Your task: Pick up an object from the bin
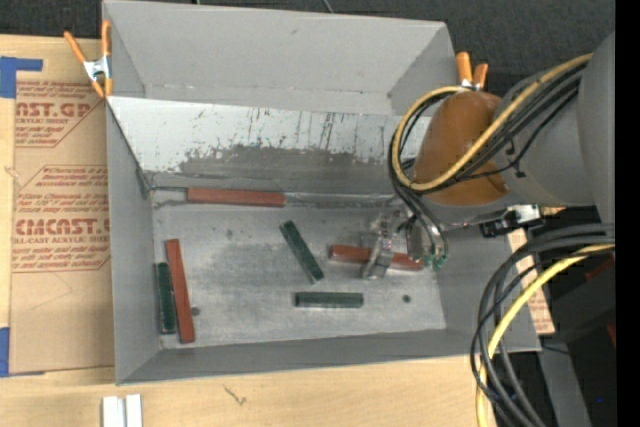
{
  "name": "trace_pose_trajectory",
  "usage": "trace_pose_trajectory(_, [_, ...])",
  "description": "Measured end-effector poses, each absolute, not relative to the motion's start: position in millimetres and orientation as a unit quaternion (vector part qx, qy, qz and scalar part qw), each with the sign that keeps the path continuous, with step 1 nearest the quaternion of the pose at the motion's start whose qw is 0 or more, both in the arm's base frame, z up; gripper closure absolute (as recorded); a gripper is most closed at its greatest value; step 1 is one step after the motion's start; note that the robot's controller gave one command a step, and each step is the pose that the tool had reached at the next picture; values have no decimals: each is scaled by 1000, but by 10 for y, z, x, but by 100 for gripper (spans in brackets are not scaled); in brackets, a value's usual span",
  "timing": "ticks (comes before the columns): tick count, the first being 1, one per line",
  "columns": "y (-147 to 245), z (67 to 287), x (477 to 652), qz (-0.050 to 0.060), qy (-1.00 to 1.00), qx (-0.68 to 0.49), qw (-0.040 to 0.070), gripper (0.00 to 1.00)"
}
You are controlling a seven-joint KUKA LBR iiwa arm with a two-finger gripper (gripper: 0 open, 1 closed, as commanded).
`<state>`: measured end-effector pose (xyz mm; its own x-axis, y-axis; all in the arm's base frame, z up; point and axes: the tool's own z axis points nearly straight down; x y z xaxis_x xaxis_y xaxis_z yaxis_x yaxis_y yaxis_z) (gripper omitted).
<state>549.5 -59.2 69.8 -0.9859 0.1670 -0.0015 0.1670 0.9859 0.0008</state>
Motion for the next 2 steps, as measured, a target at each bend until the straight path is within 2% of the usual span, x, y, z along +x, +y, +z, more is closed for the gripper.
trace_pose_trajectory(1, [-590, 741, 5478, 1, 996, 84, -2, 100])
trace_pose_trajectory(2, [-584, 943, 5458, 1, 996, 84, -6, 100])
